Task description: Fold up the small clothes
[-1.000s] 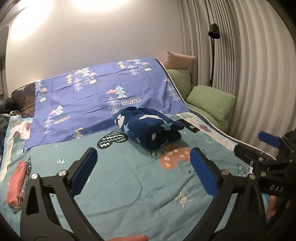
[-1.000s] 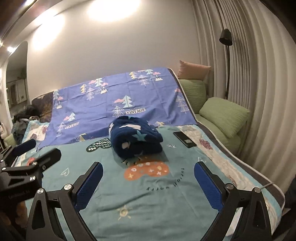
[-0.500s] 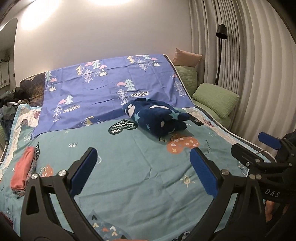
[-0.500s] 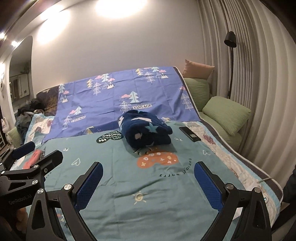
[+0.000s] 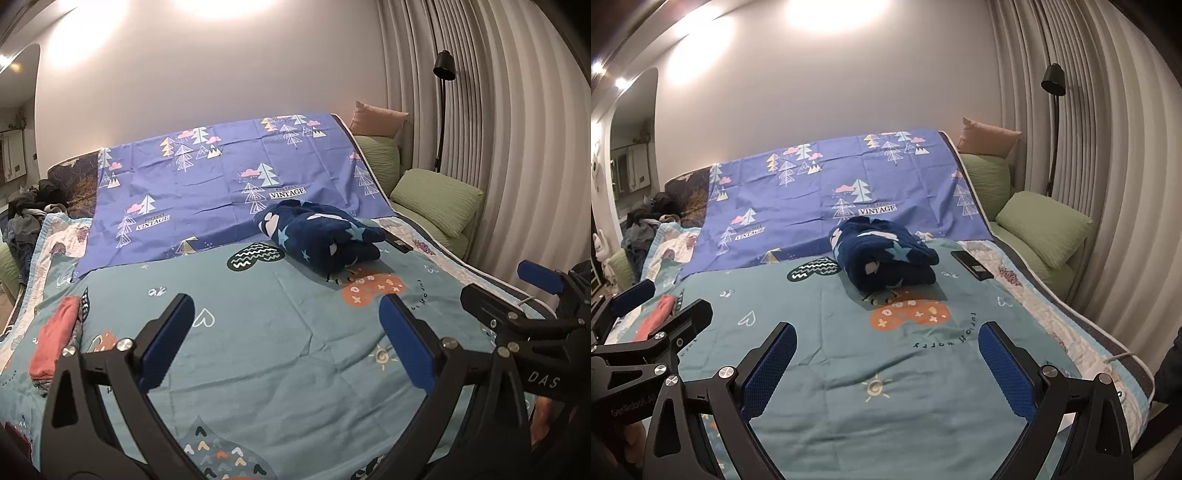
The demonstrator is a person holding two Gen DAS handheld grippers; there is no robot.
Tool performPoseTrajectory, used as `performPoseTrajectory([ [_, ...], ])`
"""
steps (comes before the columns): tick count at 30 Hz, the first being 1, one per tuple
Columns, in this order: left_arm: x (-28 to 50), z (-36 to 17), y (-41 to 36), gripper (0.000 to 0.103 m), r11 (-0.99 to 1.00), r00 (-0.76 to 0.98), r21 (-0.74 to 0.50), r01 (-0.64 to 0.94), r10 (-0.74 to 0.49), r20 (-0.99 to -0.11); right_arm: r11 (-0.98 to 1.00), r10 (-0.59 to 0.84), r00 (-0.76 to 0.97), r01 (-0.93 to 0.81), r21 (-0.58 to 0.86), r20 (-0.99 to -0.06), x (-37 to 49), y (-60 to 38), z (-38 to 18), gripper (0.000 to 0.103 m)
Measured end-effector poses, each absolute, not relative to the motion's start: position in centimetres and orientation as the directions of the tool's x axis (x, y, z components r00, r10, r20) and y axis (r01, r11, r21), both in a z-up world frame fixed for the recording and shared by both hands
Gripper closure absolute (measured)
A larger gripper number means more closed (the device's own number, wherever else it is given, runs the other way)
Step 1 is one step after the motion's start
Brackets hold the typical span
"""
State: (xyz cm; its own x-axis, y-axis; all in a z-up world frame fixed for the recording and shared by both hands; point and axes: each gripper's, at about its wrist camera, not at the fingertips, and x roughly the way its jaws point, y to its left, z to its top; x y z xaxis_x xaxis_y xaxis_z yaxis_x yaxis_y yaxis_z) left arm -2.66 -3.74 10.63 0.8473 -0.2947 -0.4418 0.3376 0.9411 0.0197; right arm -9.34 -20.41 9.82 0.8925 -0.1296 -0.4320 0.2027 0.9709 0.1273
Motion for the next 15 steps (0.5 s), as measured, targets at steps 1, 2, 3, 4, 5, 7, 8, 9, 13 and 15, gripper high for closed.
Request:
performPoseTrajectory([
  [1,-2.65,10.64,-3.74,0.003,0.942,0.846,0.017,0.336,-0.294,-0.444,0.971,-0.130,0.893,0.203,0.126,-0.432,-9.33,-20.39,9.83,0.002],
  [2,-2.68,10.62,-3.73,0.003,0.942,0.846,0.016,0.334,-0.292,-0.447,0.971,-0.132,0.892,0.204,0.126,-0.432,-9.34,-20.38,9.83,0.002],
  [3,-2.68,10.57,-3.73,0.003,0.943,0.845,0.017,0.332,-0.289,-0.450,0.971,-0.134,0.892,0.206,0.124,-0.431,-9.32,-20.40,9.83,0.002],
  [4,-2.67,10.52,-3.74,0.003,0.944,0.845,0.018,0.329,-0.286,-0.453,0.970,-0.138,0.892,0.209,0.122,-0.431,-9.36,-20.41,9.81,0.002],
  [5,-2.63,10.47,-3.73,0.003,0.945,0.844,0.021,0.327,-0.282,-0.456,0.970,-0.141,0.891,0.212,0.120,-0.431,-9.41,-20.38,9.80,0.002],
  [7,-2.62,10.37,-3.68,0.003,0.946,0.843,0.023,0.323,-0.276,-0.461,0.969,-0.146,0.890,0.216,0.118,-0.432,-9.52,-20.36,9.73,0.002],
  [8,-2.58,10.37,-3.68,0.003,0.947,0.843,0.024,0.321,-0.274,-0.462,0.969,-0.147,0.889,0.217,0.117,-0.433,-9.56,-20.39,9.69,0.002],
  [9,-2.61,10.35,-3.62,0.003,0.948,0.844,0.025,0.318,-0.271,-0.463,0.969,-0.148,0.889,0.219,0.117,-0.433,-9.59,-20.44,9.65,0.002],
  [13,-2.63,10.33,-3.47,0.003,0.951,0.848,0.035,0.307,-0.257,-0.463,0.968,-0.153,0.888,0.223,0.116,-0.434,-9.67,-20.57,9.56,0.002],
  [15,-2.65,10.34,-3.40,0.003,0.953,0.851,0.040,0.302,-0.250,-0.462,0.968,-0.152,0.888,0.222,0.115,-0.434,-9.70,-20.59,9.55,0.002],
])
